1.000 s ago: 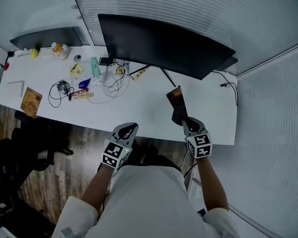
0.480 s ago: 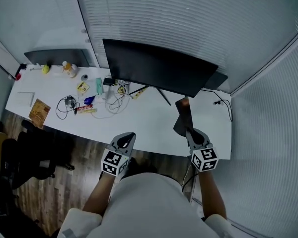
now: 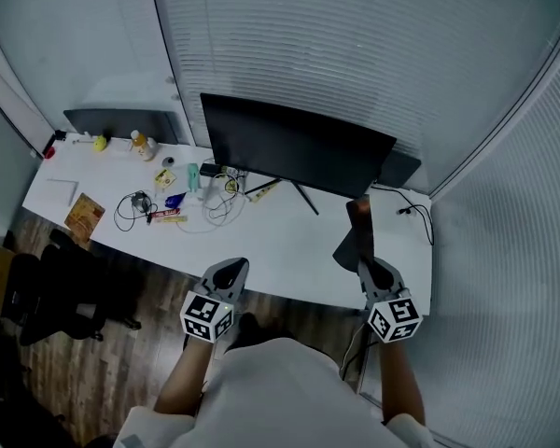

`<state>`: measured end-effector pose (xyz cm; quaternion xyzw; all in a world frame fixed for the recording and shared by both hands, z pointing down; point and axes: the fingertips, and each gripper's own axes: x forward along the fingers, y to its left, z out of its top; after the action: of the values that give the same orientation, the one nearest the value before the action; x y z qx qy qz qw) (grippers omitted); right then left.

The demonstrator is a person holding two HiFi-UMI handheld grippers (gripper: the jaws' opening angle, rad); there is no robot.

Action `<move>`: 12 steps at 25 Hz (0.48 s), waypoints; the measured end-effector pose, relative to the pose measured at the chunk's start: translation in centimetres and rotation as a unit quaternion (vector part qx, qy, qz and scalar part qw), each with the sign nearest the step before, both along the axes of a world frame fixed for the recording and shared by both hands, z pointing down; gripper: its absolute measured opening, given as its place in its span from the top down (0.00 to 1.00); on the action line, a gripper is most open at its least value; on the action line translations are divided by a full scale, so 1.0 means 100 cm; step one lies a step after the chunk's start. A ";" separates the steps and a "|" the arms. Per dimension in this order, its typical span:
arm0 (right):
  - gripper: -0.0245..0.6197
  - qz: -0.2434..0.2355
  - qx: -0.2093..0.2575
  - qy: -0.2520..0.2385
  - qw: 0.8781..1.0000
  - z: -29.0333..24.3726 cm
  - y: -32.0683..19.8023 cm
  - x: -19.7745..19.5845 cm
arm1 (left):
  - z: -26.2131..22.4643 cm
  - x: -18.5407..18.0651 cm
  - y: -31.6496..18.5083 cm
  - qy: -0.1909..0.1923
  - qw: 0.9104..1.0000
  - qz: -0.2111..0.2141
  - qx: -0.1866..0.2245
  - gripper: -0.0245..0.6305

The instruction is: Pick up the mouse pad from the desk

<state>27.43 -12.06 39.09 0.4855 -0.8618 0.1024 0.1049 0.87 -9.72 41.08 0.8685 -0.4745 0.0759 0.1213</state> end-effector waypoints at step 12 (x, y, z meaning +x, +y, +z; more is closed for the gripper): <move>0.88 0.004 0.034 -0.018 0.999 -0.026 0.027 0.003 | -0.025 -0.014 0.034 0.015 0.999 -0.030 0.014 0.94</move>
<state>27.68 -9.32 36.53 0.4900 -0.8648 0.0823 0.0721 -0.49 -6.31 38.61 0.8565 -0.4997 0.0519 0.1184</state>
